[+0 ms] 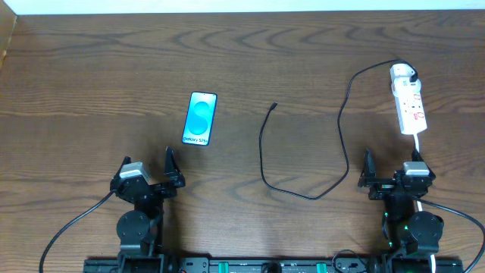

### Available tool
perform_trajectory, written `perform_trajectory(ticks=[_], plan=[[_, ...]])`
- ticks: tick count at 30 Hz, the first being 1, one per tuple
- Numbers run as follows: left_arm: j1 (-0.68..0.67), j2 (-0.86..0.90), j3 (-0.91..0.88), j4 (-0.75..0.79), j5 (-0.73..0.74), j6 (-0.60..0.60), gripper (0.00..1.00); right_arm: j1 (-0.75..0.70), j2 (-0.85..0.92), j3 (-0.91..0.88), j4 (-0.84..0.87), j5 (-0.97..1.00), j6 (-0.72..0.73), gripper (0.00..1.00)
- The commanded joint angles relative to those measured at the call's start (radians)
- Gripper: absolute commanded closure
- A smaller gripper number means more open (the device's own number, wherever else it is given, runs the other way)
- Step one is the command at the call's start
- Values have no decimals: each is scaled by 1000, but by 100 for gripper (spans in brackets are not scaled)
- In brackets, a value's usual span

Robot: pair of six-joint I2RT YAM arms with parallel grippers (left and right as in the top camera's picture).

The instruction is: Plug charger to phone and switch on socket

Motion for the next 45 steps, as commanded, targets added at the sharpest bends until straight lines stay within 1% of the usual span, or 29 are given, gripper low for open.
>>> perform_trajectory(ticks=[1, 45], plan=[[5, 0, -14, -45, -35, 200, 1, 8, -6, -2, -4, 8, -7, 1], [5, 0, -14, -42, -43, 200, 1, 8, -6, -2, -4, 8, -7, 1]])
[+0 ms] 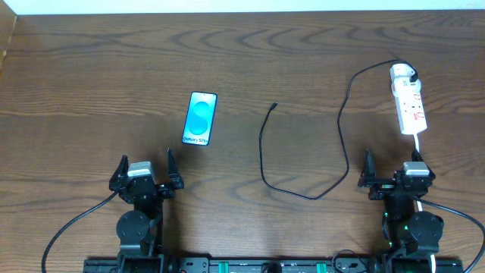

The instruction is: Plug charger to phone and switch on socket

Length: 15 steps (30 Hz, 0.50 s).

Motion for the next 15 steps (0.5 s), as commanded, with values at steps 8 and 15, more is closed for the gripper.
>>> perform_trajectory(ticks=[8, 15], plan=[[5, 1, 19, 13, 23, 14, 1, 8, -6, -2, -4, 8, -7, 1], [5, 114, 119, 13, 56, 14, 1, 8, -6, -2, -4, 8, -7, 1]])
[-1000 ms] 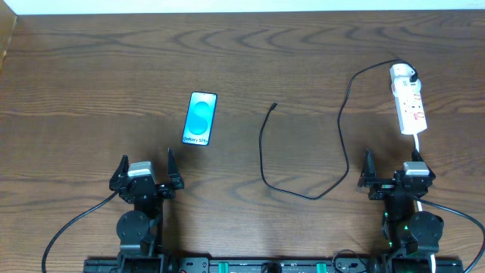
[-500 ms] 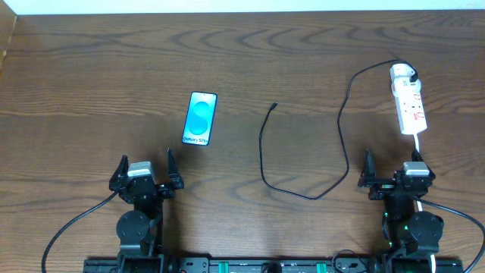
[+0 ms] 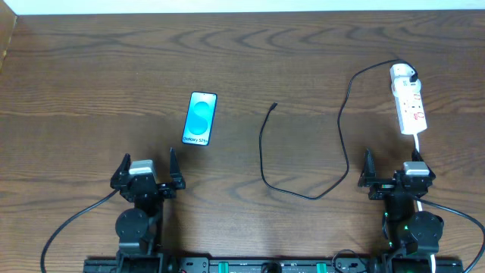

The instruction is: Plug charger to phone and switch on socket

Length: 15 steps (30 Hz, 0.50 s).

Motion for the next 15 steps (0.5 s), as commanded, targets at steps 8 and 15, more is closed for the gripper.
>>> perform_trajectory(ticks=[8, 15], plan=[[5, 362, 379, -82, 89, 21, 1, 8, -6, -2, -5, 8, -7, 1], [5, 737, 822, -348, 180, 21, 1, 8, -6, -2, -4, 8, -7, 1]])
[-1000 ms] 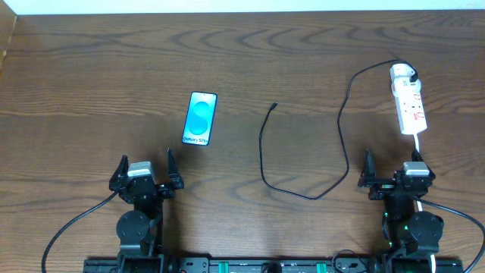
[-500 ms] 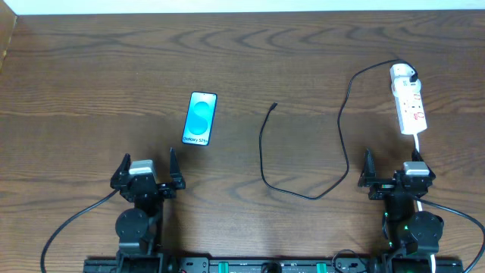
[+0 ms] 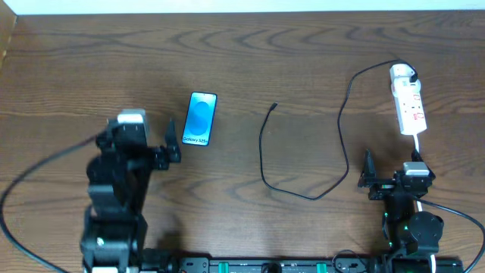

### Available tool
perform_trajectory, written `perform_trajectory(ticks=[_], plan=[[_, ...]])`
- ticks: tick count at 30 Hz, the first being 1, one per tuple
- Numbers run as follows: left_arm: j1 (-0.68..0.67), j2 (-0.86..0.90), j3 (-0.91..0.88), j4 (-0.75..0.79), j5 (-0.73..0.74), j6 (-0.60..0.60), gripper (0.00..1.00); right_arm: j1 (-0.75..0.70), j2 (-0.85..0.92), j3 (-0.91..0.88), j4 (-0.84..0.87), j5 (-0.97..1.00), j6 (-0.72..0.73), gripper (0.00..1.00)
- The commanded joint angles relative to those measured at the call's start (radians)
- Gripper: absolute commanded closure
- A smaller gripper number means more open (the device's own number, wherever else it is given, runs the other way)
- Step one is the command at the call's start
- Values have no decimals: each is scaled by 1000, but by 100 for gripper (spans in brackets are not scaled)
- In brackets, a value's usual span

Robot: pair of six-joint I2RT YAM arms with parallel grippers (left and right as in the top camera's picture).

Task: Plug charger to phone and switch on socket
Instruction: 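Reach the left gripper forward over the blue-screened phone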

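In the overhead view the phone [image 3: 200,118] lies face up with a lit blue screen, left of centre. A black charger cable [image 3: 303,194] runs from the white power strip [image 3: 408,102] at the far right, loops across the table, and ends in a free tip [image 3: 274,105] right of the phone. My left gripper [image 3: 138,141] is lifted and stands open just left of the phone's near end, with nothing in it. My right gripper [image 3: 392,171] rests open near the front edge, below the strip, also holding nothing.
The brown wooden table [image 3: 242,53] carries nothing else. The strip's white lead [image 3: 419,144] runs down towards the right arm's base. The left arm's black wire [image 3: 38,171] trails off to the front left.
My left arm has risen from its rest pose at the front edge and moved forward, its open gripper now beside the phone's near end. The right arm, phone and cable have not moved.
Both arms rested at the front edge with grippers open through the earlier moments, the left gripper only shifting slightly. Phone, cable and strip lay where they lie now. By now the left arm has reached forward next to the phone.
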Motion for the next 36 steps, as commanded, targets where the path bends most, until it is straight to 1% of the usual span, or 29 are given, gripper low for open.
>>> perform_trajectory(ticks=[1, 4, 6, 9, 11, 13, 15, 19, 21, 24, 26, 33, 36], plan=[[4, 155, 210, -94, 78, 14, 1, 8, -6, -2, -4, 8, -7, 1], [2, 320, 417, -243, 125, 13, 1, 8, -6, -2, -5, 8, -7, 1], [-5, 411, 526, -342, 127, 13, 1, 8, -6, -2, -5, 8, -7, 1], [-31, 595, 731, -521, 127, 14, 1, 8, -6, -2, -5, 8, -7, 1], [-45, 684, 824, -607, 126, 14, 1, 8, -6, -2, -5, 8, -7, 1], [-63, 820, 949, -731, 126, 14, 1, 8, -6, -2, -4, 8, -7, 1], [-72, 913, 1013, -800, 127, 14, 1, 8, -6, -2, -4, 8, -7, 1], [-83, 1027, 1023, -814, 129, 11, 1, 8, -6, -2, -5, 8, -7, 1], [-83, 1066, 1023, -827, 155, -13, 1, 8, -6, -2, -4, 8, -7, 1], [-83, 1094, 1022, -816, 165, -18, 1, 8, -6, -2, -4, 8, -7, 1], [-86, 1106, 1017, -793, 207, -21, 1, 8, -6, -2, -4, 8, -7, 1], [-99, 1177, 933, -766, 114, -44, 1, 8, -6, -2, -4, 8, -7, 1], [-99, 1230, 911, -740, 66, -108, 1, 8, -6, -2, -4, 8, -7, 1]])
